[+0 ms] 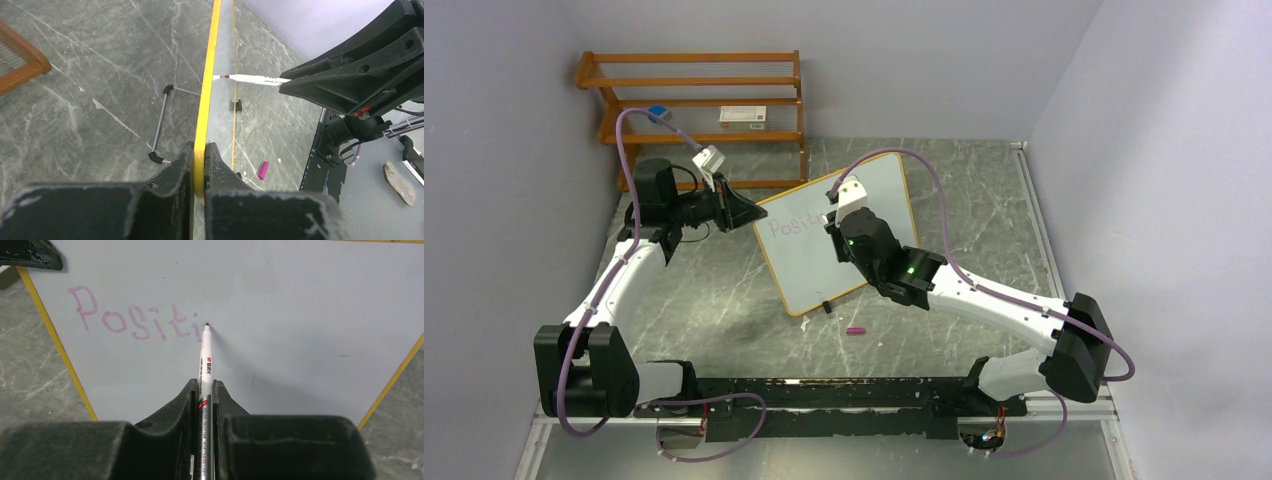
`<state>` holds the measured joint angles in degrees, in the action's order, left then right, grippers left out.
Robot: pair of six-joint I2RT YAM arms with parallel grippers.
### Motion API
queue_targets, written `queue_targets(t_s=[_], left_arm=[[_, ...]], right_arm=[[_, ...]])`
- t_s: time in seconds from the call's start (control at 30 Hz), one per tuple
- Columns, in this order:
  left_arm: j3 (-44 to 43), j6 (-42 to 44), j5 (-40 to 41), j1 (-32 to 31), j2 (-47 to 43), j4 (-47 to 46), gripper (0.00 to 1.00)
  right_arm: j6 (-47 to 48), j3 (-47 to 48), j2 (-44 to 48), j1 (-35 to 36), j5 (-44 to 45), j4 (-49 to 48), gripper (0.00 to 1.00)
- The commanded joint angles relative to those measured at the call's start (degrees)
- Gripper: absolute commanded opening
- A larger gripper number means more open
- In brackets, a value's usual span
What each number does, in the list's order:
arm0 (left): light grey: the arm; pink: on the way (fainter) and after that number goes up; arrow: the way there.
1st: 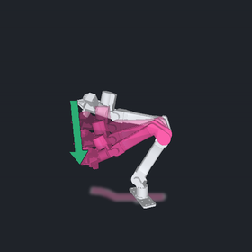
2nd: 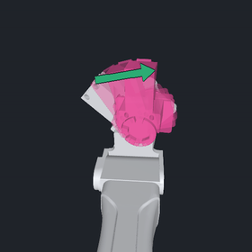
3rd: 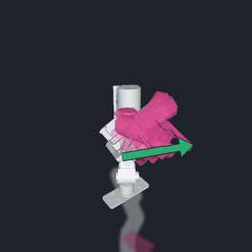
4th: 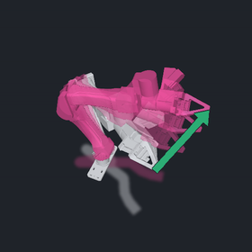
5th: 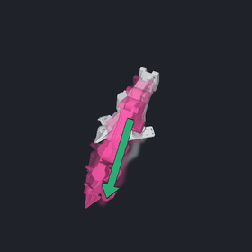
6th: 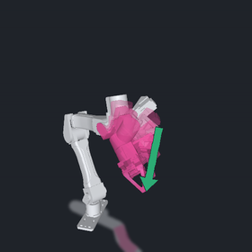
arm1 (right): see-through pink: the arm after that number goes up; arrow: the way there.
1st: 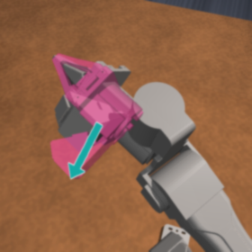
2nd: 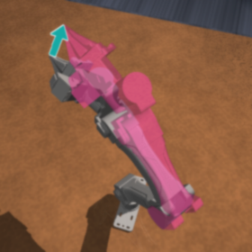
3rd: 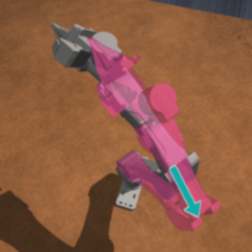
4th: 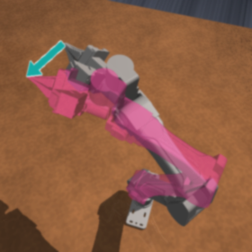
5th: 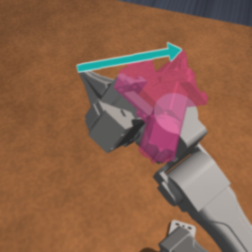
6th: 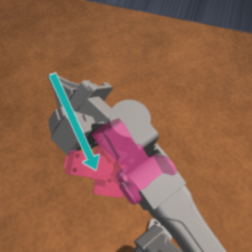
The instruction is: Write a sentence on the whiteboard
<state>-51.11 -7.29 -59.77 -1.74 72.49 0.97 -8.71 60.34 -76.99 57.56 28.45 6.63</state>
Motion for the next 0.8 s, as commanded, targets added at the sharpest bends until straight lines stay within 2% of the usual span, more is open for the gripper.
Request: queue_targets(t_s=[0.0,0.27,0.77], left_arm=[[-0.48,4.74,2.03,-0.75,0.64,1.94,0.05],[-0.48,4.55,1.74,-0.72,0.65,1.78,0.05],[-0.57,4.65,1.72,-0.75,0.78,1.77,0.05]], right_arm=[[0.54,1.57,-0.52,-0.42,0.81,-2.46,0.00],[0.89,2.19,-1.51,-0.35,1.26,-1.97,0.00],[-0.64,1.85,-0.79,-0.41,1.72,5.06,0.00]])
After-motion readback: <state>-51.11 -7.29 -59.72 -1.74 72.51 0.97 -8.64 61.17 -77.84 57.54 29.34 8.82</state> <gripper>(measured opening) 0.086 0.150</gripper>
